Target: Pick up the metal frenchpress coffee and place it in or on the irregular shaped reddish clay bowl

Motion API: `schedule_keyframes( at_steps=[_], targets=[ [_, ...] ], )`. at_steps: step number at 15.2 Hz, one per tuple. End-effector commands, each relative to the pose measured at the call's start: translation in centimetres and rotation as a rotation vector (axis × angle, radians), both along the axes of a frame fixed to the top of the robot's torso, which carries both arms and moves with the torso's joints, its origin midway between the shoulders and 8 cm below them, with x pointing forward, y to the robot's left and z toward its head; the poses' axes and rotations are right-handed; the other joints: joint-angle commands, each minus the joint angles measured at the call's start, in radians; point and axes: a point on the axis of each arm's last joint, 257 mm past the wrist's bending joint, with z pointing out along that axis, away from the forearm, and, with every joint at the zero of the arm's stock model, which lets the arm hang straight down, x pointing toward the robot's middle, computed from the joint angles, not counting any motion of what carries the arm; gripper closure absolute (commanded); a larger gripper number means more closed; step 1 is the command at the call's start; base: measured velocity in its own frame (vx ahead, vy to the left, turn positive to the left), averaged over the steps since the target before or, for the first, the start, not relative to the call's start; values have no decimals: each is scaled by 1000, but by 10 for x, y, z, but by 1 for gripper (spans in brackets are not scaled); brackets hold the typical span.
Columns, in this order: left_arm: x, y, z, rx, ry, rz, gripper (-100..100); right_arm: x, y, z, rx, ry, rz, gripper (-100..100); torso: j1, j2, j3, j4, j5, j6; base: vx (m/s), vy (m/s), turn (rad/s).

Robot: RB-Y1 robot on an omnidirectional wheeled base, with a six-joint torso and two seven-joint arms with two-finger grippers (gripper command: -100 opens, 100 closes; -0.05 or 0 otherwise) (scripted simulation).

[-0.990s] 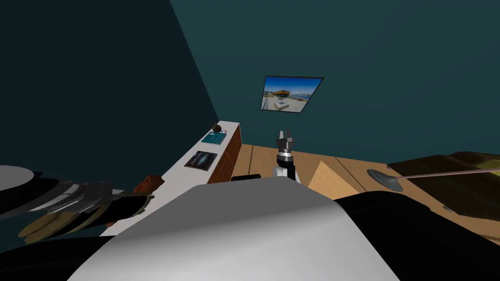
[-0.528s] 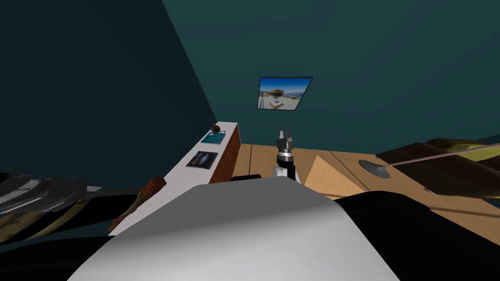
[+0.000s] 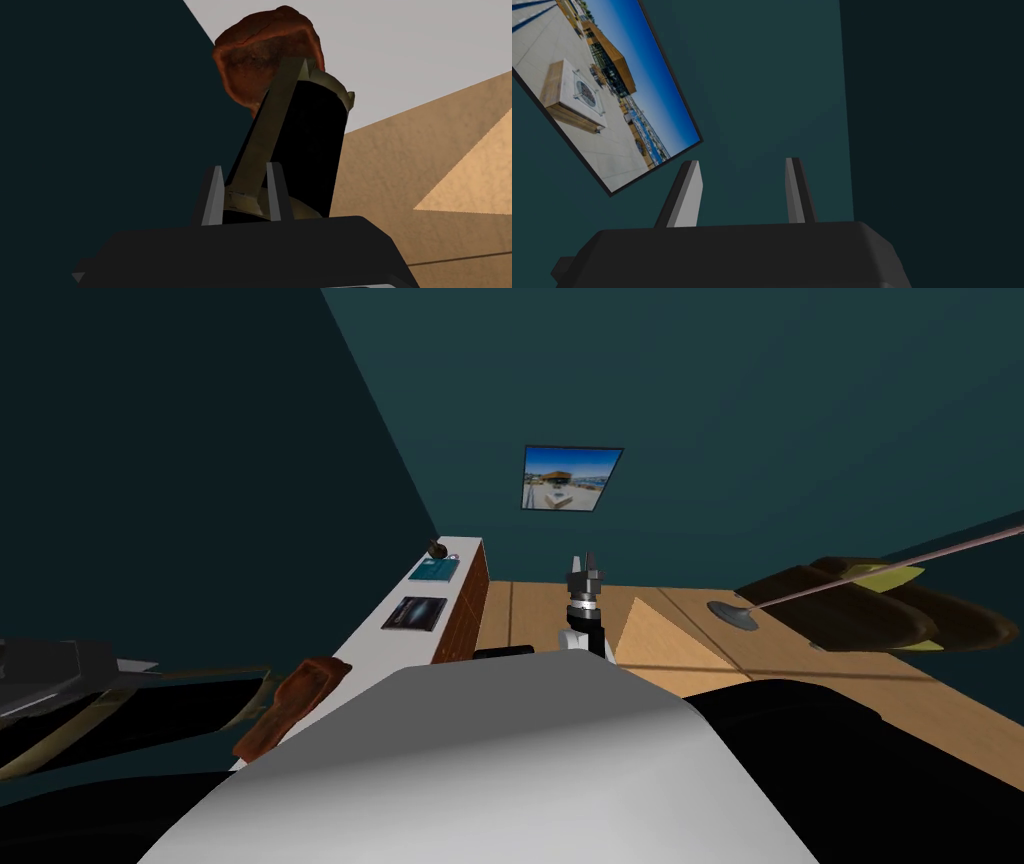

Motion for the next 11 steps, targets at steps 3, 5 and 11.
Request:
schedule_keyframes(
  at_steps=[3,5,11],
  targets=[
    [7,6,25,14,-27,25,100,0,0,0,0,0,0,0,-2,0,0,0,-2,0,-70,52,-115],
    [5,6,23,11,-23,26,100,0,0,0,0,0,0,0,-4,-1,0,0,-4,1,-45,36,-75],
    [15,-1,40,11,-26,15,-100,0,0,0,0,0,0,0,-9,-4,-2,0,-5,0,-3,5,16]
  ],
)
